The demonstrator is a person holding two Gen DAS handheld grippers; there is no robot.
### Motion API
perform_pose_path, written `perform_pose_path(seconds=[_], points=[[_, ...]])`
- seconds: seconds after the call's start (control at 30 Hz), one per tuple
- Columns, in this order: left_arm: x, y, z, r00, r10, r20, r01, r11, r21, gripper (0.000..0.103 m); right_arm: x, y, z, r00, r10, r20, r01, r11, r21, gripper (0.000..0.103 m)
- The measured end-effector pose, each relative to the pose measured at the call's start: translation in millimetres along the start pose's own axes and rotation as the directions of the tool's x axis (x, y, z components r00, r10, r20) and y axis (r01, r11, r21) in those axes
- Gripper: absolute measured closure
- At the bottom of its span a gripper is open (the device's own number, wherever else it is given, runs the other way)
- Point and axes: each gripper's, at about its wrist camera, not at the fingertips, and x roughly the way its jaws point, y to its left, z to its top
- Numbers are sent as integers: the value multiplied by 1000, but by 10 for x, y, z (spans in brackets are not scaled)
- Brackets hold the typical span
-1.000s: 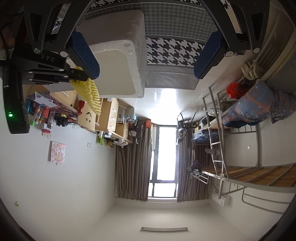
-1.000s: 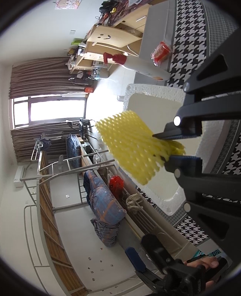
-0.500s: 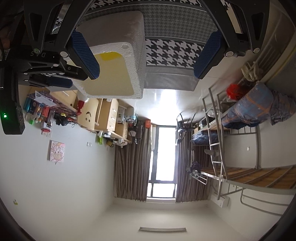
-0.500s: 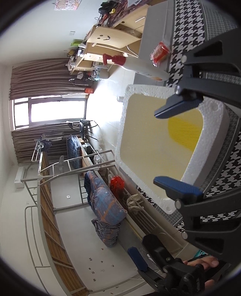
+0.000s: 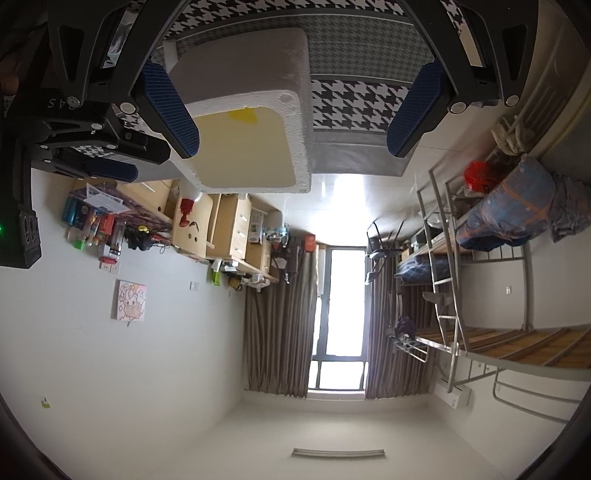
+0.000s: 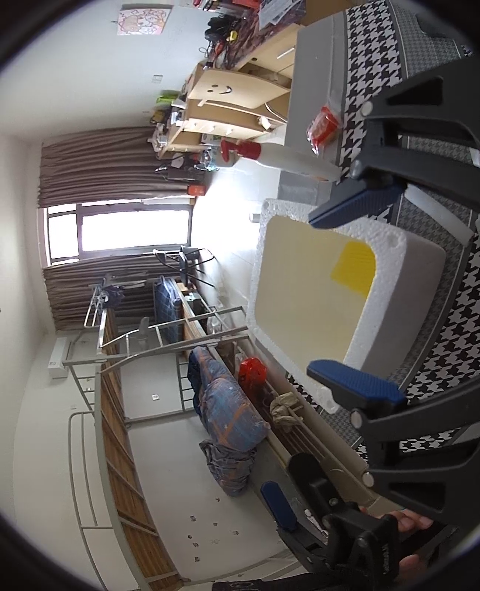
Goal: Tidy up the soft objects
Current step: 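Open the right gripper to drop the yellow net into the foam box, then withdraw both grippers from the foam box back toward the table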
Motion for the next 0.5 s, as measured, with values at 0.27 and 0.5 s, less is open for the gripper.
perform_pose_path(seconds=[0.27,0.5], points=[[-38,-44,-1,1000,9,7,-9,1000,8,1,-136,-103,-48,999,-14,43,13,1000,13,17],[-91,-131,-7,1000,-7,7,7,1000,5,1,-321,-150,-121,996,-43,77,42,999,12,13]])
